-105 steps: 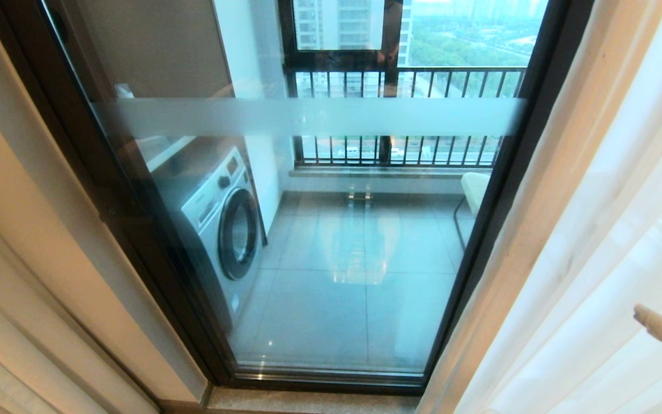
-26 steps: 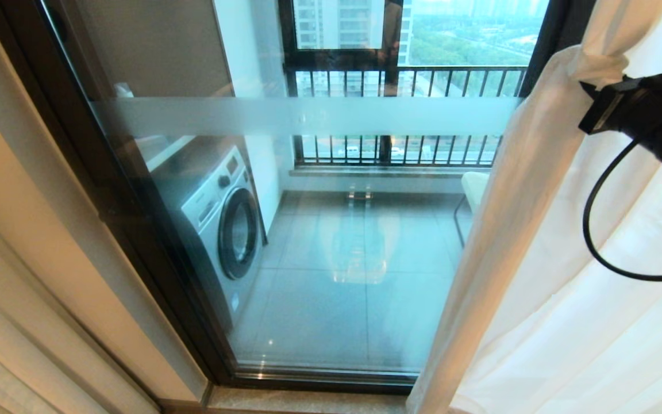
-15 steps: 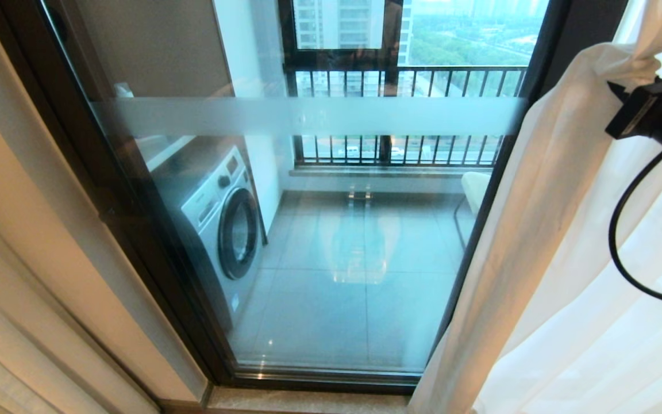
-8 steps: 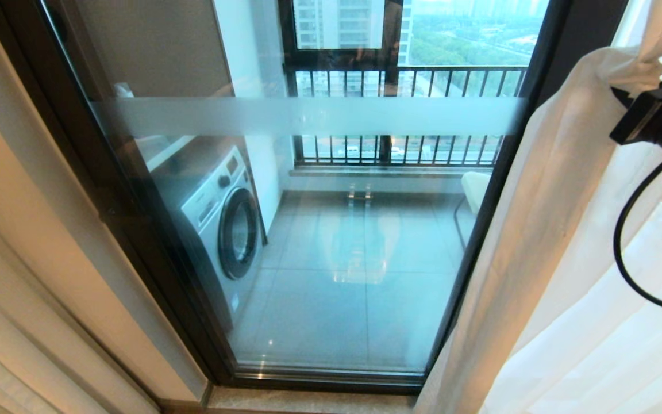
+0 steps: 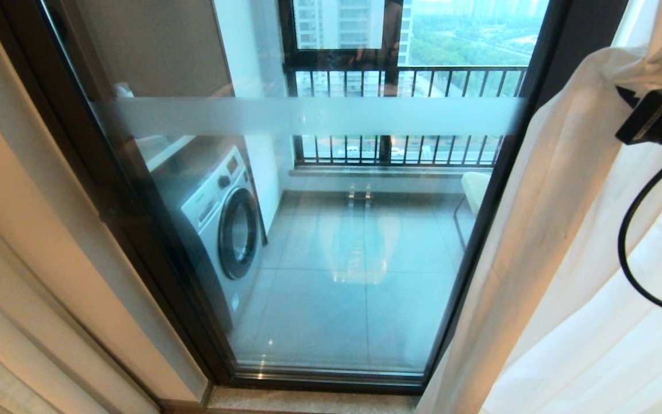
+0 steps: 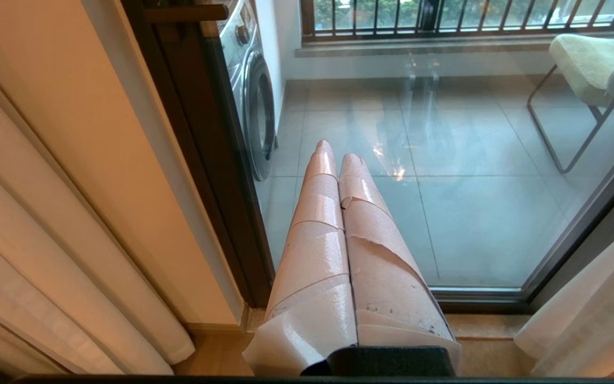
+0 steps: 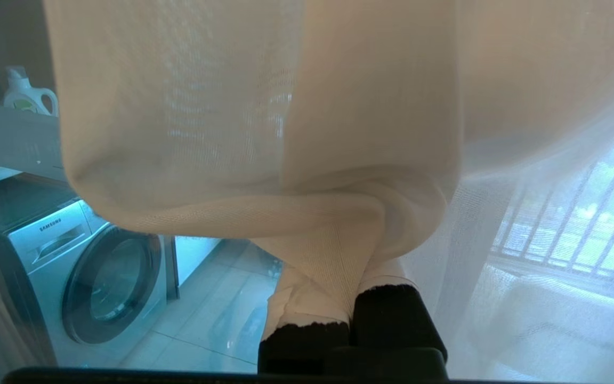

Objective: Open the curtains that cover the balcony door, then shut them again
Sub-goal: Pull the inner curtains open on both sides

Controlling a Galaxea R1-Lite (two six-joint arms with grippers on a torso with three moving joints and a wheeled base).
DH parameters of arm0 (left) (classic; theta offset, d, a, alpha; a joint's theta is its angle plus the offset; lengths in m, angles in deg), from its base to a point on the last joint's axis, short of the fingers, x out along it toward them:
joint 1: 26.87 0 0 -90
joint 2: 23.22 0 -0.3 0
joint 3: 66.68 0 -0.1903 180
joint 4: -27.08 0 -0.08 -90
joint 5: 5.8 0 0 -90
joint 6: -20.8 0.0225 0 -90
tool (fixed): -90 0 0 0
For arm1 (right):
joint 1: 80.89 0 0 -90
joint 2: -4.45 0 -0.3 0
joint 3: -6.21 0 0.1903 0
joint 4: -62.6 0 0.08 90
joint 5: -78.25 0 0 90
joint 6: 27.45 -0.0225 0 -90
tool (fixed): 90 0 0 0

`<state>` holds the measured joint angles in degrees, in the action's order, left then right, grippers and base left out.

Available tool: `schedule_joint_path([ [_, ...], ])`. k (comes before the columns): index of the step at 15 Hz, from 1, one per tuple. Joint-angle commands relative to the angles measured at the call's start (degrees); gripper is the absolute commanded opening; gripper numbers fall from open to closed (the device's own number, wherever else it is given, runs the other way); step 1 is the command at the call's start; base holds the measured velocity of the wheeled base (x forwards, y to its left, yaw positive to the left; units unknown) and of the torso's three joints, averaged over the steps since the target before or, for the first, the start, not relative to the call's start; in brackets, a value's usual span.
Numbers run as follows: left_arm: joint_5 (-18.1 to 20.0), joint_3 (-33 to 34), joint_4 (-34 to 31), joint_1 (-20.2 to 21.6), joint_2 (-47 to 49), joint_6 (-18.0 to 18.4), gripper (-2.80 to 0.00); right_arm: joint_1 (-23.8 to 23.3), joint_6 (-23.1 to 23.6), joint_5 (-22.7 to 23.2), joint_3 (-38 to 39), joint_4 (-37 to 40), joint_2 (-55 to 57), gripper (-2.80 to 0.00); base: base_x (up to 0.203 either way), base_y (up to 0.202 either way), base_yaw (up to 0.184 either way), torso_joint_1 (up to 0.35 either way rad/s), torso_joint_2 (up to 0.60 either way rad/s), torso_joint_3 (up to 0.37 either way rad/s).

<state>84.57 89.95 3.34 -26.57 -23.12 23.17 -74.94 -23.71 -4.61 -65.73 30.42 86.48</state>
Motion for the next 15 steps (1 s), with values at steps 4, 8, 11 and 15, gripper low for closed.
schedule_joint_path([
  [4, 0.0, 0.0, 0.0, 0.0, 0.1, 0.0, -2.80, 0.0, 0.0, 0.1, 0.1, -0.4, 0.1, -2.80, 0.000, 0.000, 0.000, 0.000, 0.00, 0.000],
  [8, 0.0, 0.0, 0.0, 0.0, 0.1, 0.0, -2.80, 0.0, 0.0, 0.1, 0.3, -0.4, 0.1, -2.80, 0.000, 0.000, 0.000, 0.000, 0.00, 0.000],
  [11, 0.0, 0.0, 0.0, 0.0, 0.1, 0.0, -2.80, 0.0, 0.0, 0.1, 1.1, -0.5, 0.1, -2.80, 0.000, -0.028, 0.001, 0.001, 0.00, 0.002],
  [15, 0.0, 0.0, 0.0, 0.0, 0.1, 0.0, -2.80, 0.0, 0.1, 0.1, 1.2, -0.5, 0.0, -2.80, 0.000, -0.166, 0.000, 0.001, 0.00, 0.000],
])
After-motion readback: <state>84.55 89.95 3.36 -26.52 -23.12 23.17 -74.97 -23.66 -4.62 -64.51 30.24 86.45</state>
